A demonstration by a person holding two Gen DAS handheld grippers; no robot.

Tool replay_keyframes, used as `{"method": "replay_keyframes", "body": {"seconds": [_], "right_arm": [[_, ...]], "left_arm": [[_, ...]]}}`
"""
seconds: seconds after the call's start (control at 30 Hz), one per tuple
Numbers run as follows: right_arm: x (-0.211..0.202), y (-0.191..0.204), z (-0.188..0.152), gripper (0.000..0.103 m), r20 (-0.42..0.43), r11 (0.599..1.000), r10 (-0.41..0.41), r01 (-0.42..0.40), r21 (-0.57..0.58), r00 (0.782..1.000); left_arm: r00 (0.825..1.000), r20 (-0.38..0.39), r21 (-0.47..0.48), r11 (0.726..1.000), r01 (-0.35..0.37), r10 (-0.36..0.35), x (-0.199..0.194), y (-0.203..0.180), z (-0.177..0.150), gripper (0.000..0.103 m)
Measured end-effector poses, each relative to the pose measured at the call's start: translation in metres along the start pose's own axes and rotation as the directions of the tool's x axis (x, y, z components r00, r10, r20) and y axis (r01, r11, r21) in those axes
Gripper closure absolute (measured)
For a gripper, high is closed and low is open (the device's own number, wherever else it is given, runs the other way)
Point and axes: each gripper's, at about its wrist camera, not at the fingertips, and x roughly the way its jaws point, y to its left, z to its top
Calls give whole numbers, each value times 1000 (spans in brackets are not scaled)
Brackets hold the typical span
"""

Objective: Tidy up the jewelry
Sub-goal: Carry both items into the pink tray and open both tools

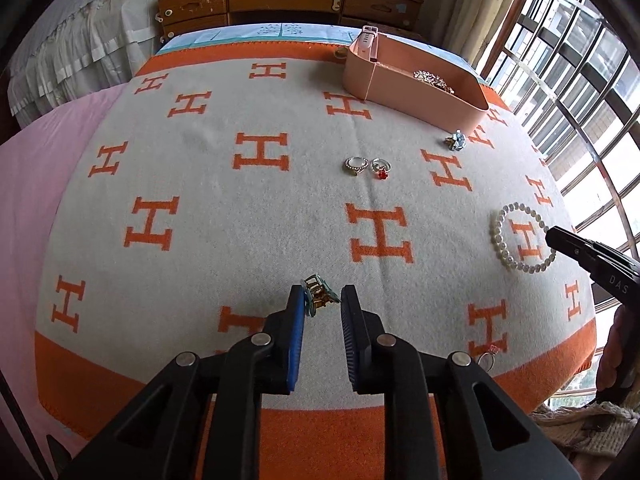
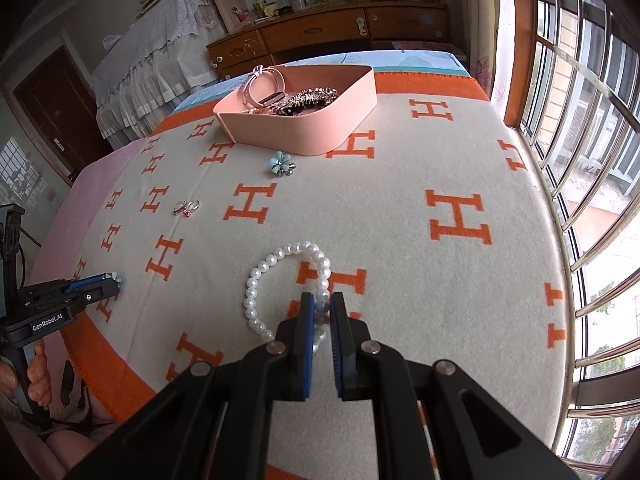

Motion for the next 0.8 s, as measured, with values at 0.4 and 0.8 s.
{"method": "replay_keyframes", "body": {"seconds": [0.4, 0.8], "right_arm": [[-56, 43, 86, 96, 220, 989, 29, 4, -148, 975], [-16, 32, 191, 95, 286, 998, -4, 24, -66, 958]], "left_arm": [[990, 105, 128, 989, 78, -92, -26, -44, 87, 87], [972, 211, 162, 984, 67, -101, 29, -91, 212, 87]]}}
